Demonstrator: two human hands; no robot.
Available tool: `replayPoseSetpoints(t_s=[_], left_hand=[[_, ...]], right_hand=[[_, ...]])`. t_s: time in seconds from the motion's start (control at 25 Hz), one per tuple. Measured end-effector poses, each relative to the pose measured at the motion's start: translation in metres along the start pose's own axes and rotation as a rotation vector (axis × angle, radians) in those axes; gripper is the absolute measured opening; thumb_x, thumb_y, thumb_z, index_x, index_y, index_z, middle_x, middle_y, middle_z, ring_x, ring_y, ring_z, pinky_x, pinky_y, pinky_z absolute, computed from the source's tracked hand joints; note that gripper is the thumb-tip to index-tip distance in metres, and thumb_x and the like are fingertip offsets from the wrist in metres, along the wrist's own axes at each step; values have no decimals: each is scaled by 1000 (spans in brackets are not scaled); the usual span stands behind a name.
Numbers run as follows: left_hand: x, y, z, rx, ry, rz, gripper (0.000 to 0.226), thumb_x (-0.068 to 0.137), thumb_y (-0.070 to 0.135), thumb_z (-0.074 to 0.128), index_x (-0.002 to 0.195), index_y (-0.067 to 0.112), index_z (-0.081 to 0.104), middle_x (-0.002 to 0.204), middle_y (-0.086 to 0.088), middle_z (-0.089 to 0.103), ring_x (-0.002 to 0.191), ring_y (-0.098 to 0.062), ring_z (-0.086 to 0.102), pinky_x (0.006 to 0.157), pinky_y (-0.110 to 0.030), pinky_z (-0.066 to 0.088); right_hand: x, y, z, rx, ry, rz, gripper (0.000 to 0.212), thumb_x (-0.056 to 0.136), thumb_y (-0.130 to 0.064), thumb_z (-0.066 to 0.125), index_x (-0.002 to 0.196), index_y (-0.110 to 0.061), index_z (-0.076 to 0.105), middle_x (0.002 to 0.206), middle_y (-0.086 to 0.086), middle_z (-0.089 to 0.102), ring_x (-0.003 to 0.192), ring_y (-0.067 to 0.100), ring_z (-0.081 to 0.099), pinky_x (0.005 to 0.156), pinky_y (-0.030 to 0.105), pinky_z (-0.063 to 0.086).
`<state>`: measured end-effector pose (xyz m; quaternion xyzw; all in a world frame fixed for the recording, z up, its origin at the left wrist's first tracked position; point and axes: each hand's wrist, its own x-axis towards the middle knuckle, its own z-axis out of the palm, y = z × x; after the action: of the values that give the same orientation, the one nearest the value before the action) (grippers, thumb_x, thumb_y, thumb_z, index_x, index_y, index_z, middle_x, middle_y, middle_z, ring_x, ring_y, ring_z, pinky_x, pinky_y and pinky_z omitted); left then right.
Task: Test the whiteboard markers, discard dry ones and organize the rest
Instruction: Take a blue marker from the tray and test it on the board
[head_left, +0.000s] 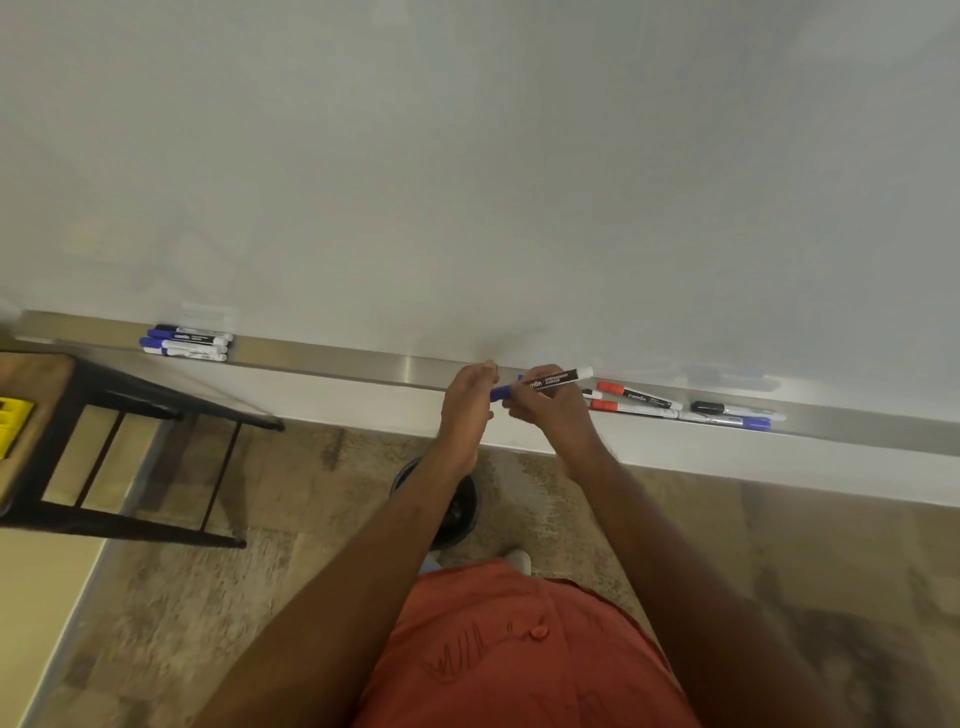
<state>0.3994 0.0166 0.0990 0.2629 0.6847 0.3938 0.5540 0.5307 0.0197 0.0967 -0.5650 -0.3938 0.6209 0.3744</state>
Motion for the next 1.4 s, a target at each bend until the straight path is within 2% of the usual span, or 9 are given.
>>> replayPoseSetpoints(t_s=[0.2,0.44,0.56,0.76,0.84,0.92,1.08,1.24,1.4], left_hand=[[-26,51,-23,-414,-264,-15,48,104,51,45,119,11,67,114,-10,73,105,-24,69,94,-45,53],[-64,101,-65,-633,-383,-31,59,106,57,29,124,8,56,128,-9,71,119,-35,67,115,-51,39],[-85,115,-90,-742,-381,-21,54,103,61,29,110,13,53,129,-11,70,118,-34,68,120,-55,32],[-116,139,-121,-803,-411,43,42,108,48,34,94,15,56,122,-15,73,109,-30,72,99,-41,54],[-121,143,-133,-768,-421,52,40,108,44,36,89,15,55,118,-16,74,109,-31,72,101,-42,52],[-123,144,-143,-715,-412,58,40,107,44,40,83,16,56,111,-16,75,107,-32,72,103,-42,51],[-120,140,-153,-738,-313,17,43,98,49,56,68,19,63,79,-10,70,71,-16,69,67,-26,56],[-115,141,-158,-694,-222,13,41,94,51,62,66,23,67,73,-3,64,68,-15,67,67,-28,51],[-118,149,-167,-690,-256,15,41,96,47,60,66,20,66,68,-4,65,65,-16,68,71,-32,54]], right_hand=[[-30,-46,47,326,61,-156,30,92,-14,74,113,4,61,107,25,72,104,40,70,88,45,56],[-65,-77,106,238,165,-360,9,98,-6,63,97,3,66,88,24,67,80,26,67,72,33,53],[-83,-92,130,96,176,-512,9,99,-3,60,95,1,67,88,14,70,79,19,69,70,25,54],[-115,-120,167,28,238,-696,12,102,-3,53,102,-9,64,96,-23,71,91,4,72,74,14,54],[-124,-119,176,-34,206,-758,11,101,-3,55,107,-10,62,99,-29,68,91,2,71,73,14,54],[-129,-114,182,-80,175,-773,21,100,1,58,111,-17,60,101,-27,67,90,4,71,72,17,56],[-137,-110,199,-146,160,-776,30,100,-3,59,124,-20,54,111,-22,68,99,6,71,80,17,56],[-142,-115,212,-162,175,-722,24,104,-21,57,122,-36,52,106,-31,69,97,3,72,80,18,57],[-141,-121,216,-215,177,-761,20,104,-28,53,122,-35,53,104,-28,69,94,7,73,79,22,60]])
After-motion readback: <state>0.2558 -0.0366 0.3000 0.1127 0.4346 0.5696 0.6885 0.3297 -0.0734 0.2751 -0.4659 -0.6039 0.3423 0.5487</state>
